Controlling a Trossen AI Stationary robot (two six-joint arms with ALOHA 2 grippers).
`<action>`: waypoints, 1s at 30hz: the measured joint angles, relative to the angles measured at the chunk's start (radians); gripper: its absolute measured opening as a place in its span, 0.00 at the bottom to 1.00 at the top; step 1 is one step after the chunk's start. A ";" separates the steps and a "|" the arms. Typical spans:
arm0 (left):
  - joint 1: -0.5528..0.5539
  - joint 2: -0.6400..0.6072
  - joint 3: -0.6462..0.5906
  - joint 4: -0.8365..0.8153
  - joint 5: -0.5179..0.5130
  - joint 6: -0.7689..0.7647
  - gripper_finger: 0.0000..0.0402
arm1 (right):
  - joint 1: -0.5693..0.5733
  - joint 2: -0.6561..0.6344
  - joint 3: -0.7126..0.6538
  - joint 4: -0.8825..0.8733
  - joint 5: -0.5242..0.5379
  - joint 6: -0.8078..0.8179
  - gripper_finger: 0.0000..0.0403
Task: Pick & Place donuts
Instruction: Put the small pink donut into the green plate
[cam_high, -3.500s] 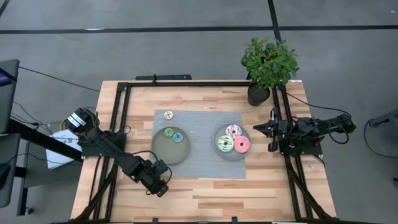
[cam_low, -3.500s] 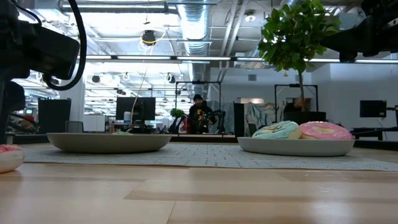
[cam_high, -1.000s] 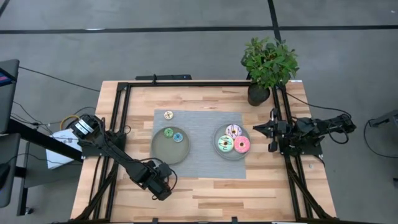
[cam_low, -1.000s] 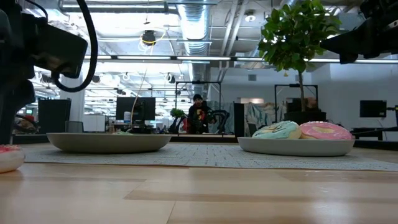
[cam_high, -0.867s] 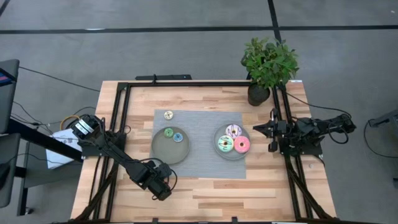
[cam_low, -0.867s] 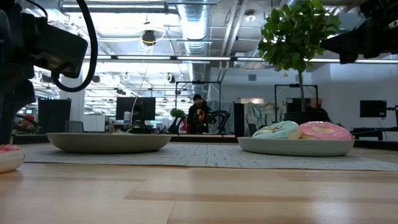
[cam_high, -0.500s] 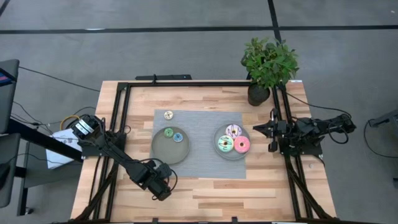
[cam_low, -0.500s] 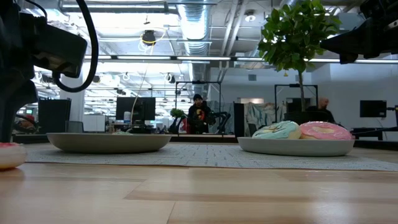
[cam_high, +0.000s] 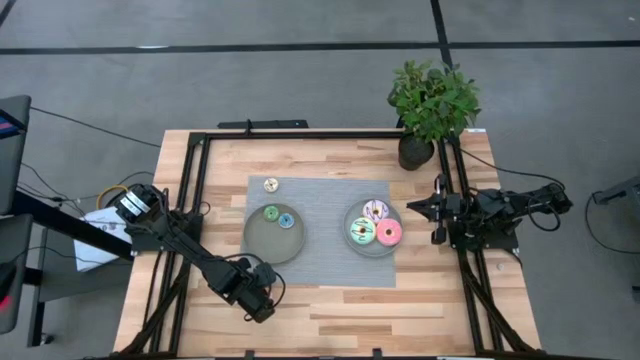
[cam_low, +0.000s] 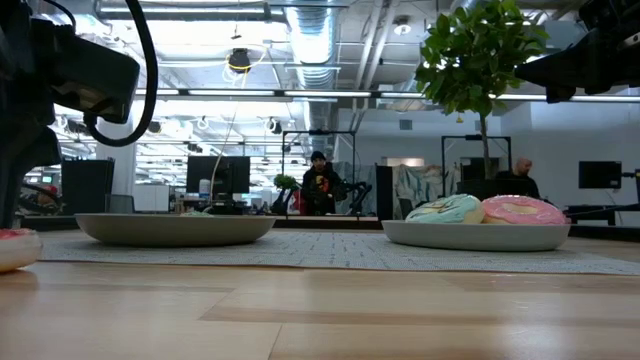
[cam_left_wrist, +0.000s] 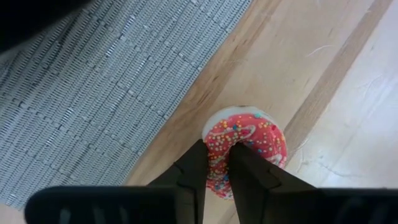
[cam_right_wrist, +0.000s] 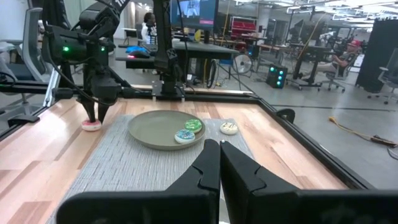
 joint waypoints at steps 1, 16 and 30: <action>0.000 0.000 0.000 0.000 0.000 0.000 0.13 | 0.000 0.000 0.000 0.000 0.000 0.000 0.00; 0.011 -0.173 0.000 -0.086 -0.093 0.021 0.13 | 0.000 0.000 0.000 0.000 0.000 0.000 0.00; 0.344 -0.283 0.000 -0.340 -0.199 0.435 0.13 | 0.000 0.000 0.000 -0.001 0.000 0.000 0.00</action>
